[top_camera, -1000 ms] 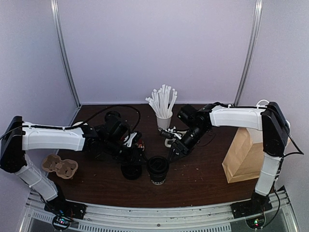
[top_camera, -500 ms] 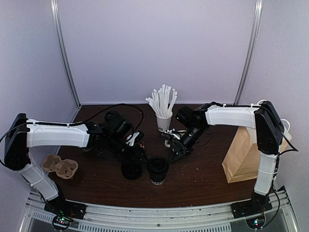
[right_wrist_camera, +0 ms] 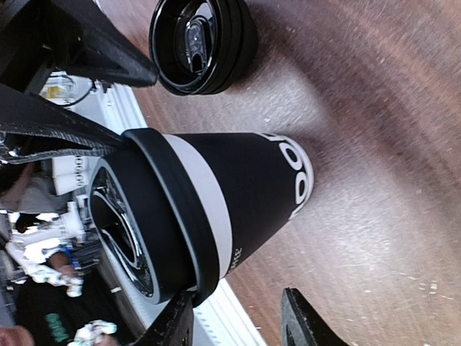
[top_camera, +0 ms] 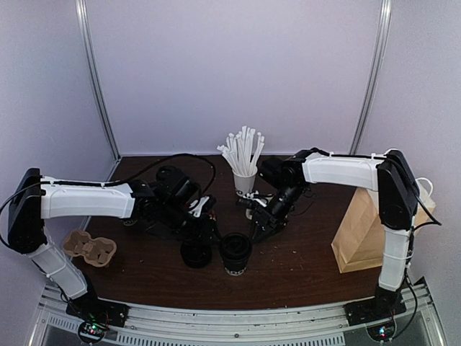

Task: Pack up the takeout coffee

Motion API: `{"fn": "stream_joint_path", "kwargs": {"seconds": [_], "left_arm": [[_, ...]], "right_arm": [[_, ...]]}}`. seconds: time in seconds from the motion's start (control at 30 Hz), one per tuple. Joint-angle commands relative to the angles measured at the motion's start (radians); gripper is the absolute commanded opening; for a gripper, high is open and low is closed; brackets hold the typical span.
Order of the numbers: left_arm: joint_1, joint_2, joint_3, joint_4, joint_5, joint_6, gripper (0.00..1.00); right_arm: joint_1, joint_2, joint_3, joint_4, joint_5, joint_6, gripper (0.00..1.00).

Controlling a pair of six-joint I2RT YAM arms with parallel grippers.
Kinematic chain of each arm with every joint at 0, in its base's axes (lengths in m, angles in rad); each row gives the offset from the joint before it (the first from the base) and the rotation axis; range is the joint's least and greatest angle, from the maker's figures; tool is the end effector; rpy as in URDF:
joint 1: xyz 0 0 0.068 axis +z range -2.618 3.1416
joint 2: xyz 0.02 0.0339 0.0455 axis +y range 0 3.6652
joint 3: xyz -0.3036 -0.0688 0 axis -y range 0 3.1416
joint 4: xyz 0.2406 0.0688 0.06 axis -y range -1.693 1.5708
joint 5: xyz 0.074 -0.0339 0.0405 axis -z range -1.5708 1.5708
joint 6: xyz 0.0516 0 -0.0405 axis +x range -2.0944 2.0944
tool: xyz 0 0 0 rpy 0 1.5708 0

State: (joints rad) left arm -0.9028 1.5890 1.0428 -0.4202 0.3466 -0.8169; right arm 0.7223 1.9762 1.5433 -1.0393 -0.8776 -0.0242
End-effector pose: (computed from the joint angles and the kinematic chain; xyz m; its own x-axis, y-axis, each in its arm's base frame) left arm 0.1918 -0.2714 0.2425 -0.9743 0.1279 -0.1852 0.2157 0.7660 -0.6056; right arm 0.2693 0.2902 0.2396 -0.7348 -0.6681 -0.1169 -0.4972 0.4133 0.7629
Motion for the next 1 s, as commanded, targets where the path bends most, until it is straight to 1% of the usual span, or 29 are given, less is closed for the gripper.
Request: {"fn": "stream_joint_path", "kwargs": {"seconds": [0.0,0.2,0.4,0.57,0.63,0.67,0.73,0.8,0.97], "left_arm": [[-0.01,-0.002,-0.017,-0.062,-0.116,0.042,0.47],[-0.01,-0.078,0.009,-0.043,-0.091,0.048,0.53],[-0.01,-0.102,0.024,-0.042,-0.088,0.049,0.54],[-0.01,-0.121,0.036,-0.045,-0.117,0.057,0.56],[-0.006,-0.117,0.052,-0.066,-0.152,0.065,0.58],[-0.001,-0.112,0.059,-0.071,-0.164,0.066,0.58],[0.024,-0.097,0.068,-0.06,-0.157,0.062,0.57],[0.045,-0.076,0.075,-0.043,-0.134,0.048,0.53],[0.058,-0.019,0.107,-0.011,-0.052,0.05,0.47]], "right_arm": [[-0.007,-0.016,0.022,0.054,0.225,-0.042,0.45],[-0.024,-0.035,0.056,0.033,0.192,-0.069,0.49],[-0.026,-0.059,0.06,0.026,0.171,-0.082,0.51],[-0.025,-0.125,-0.001,0.055,0.118,-0.089,0.54],[-0.021,-0.168,-0.057,0.098,0.089,-0.075,0.58],[-0.018,-0.191,-0.089,0.12,0.075,-0.065,0.63],[-0.012,-0.219,-0.149,0.171,0.038,-0.038,0.68],[-0.001,-0.23,-0.196,0.201,-0.015,-0.016,0.7],[0.033,-0.239,-0.283,0.293,-0.092,0.024,0.66]]}}
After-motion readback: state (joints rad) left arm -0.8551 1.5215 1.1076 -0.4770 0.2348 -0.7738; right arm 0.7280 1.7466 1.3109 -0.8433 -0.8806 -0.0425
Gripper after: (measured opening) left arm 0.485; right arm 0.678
